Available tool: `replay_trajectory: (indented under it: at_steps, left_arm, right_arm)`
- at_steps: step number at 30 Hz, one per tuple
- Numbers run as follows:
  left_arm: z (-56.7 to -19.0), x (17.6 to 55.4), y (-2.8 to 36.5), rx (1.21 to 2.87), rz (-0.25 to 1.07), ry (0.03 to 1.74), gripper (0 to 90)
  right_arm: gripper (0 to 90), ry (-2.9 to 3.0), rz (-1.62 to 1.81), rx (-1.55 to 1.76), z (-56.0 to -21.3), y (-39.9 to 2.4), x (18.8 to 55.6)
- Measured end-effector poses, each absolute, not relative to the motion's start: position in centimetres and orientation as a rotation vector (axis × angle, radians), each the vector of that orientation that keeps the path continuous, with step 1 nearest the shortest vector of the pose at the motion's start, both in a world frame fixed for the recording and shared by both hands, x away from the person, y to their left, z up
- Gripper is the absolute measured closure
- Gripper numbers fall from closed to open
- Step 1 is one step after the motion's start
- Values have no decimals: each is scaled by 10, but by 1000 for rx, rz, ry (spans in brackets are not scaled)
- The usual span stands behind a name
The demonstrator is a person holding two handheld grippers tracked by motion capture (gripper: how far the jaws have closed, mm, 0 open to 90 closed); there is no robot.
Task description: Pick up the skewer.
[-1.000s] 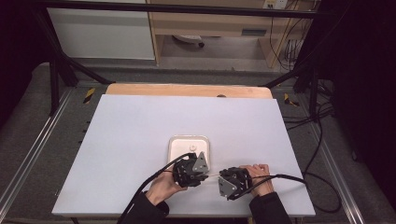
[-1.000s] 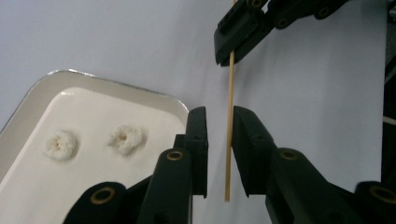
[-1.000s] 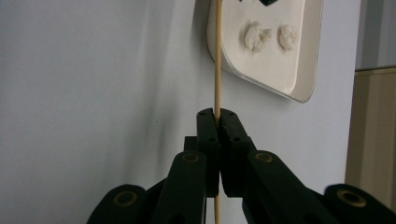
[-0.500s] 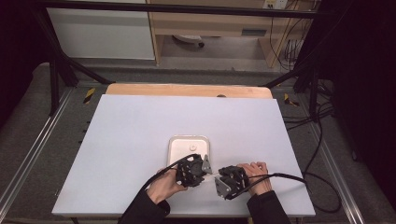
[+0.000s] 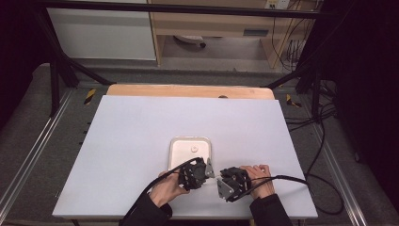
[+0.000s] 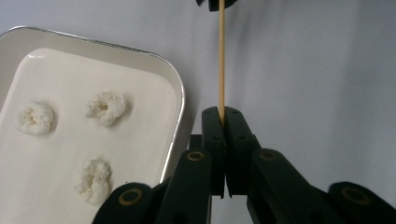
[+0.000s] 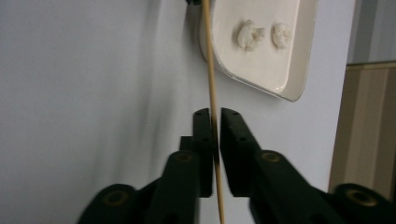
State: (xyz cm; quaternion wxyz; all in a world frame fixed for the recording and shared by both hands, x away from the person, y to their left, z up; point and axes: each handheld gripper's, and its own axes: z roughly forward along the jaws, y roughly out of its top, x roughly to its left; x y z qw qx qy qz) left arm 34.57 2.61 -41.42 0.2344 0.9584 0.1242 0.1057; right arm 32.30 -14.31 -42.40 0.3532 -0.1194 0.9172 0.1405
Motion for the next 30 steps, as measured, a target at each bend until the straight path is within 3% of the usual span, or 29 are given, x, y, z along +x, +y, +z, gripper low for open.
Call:
replay_trajectory:
  at_steps: [1,8,14,21,30]
  left_arm:
    - [-411,348,29,2682,285,287,880]
    - [-412,348,48,2646,286,356,880]
    - [-413,345,69,2575,282,431,880]
    - [-414,338,96,2420,287,574,880]
    - [-420,325,123,2209,334,740,879]
  right_arm:
    - [710,2376,393,-279,-423,-144,325]
    - [449,2435,653,59,-413,-161,333]
    - [292,2437,850,363,-411,-177,340]
    - [192,2448,1026,705,-417,-194,346]
    - [91,2426,1126,864,-422,-200,347]
